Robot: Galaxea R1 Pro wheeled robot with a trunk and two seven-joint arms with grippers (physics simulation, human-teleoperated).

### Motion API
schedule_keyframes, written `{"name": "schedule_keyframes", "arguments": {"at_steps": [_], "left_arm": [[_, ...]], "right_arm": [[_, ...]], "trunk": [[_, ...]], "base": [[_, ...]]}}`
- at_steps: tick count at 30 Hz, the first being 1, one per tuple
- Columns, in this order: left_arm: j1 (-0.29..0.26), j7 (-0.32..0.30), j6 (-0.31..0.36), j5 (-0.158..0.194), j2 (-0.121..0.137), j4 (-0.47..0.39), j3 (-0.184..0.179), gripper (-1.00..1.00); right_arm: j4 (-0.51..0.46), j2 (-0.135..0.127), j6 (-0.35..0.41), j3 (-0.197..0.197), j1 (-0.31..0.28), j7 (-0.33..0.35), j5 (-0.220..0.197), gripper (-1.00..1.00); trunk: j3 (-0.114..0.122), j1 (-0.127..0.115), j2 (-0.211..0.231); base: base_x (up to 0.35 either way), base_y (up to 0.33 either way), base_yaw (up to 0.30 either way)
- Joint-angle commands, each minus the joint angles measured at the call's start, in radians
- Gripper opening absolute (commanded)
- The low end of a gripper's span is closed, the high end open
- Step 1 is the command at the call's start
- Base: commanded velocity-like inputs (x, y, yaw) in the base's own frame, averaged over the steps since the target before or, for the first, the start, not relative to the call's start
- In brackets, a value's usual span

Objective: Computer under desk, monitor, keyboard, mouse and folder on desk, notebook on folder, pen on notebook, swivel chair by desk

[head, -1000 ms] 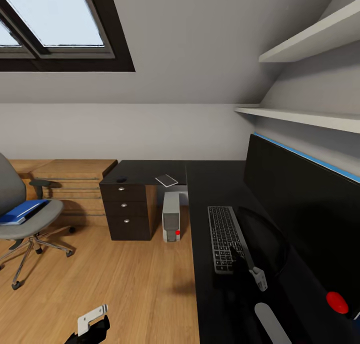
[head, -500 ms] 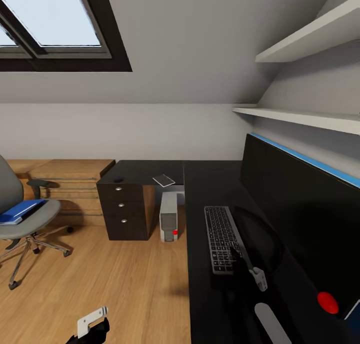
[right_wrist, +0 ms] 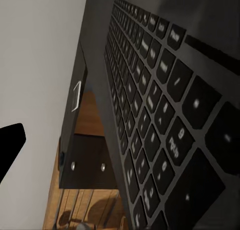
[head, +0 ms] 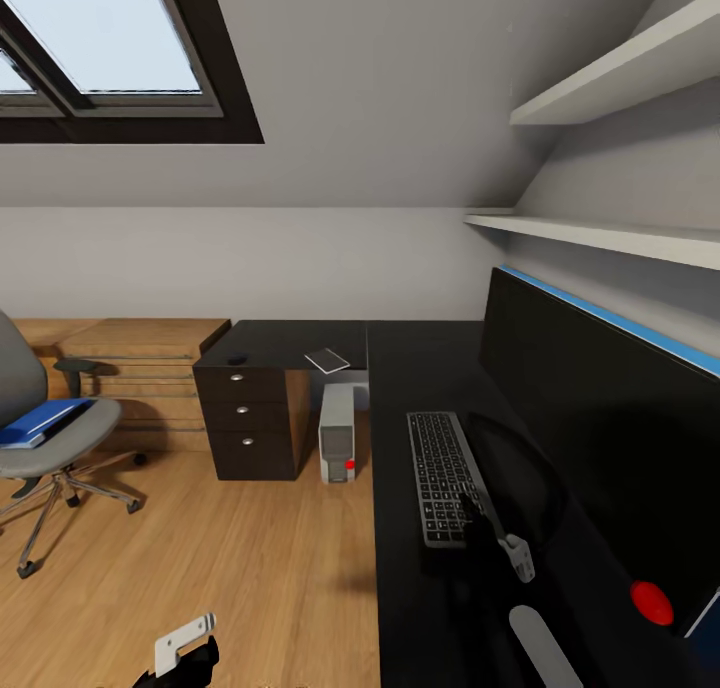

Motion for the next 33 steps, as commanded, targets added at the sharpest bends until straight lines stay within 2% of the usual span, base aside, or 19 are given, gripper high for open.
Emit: {"name": "schedule_keyframes", "arguments": {"at_steps": [1,33], "left_arm": [[0.0,0.002,0.005,0.005,-0.001,-0.002,0.001,1.0],[0.0,0.004,0.006,0.006,0.001,-0.002,0.004,1.0]], "right_arm": [[0.001,0.0,-0.006,0.002,-0.001,0.004,-0.01,1.0],[0.003,0.0,-0.005,0.013,-0.001,-0.002,-0.01,1.0]], "trunk": [[-0.001,0.0,-0.001],[-0.001,0.0,-0.001]], "base": [[-0.138,0.0,0.0],[-0.321,0.0,0.0]]}}
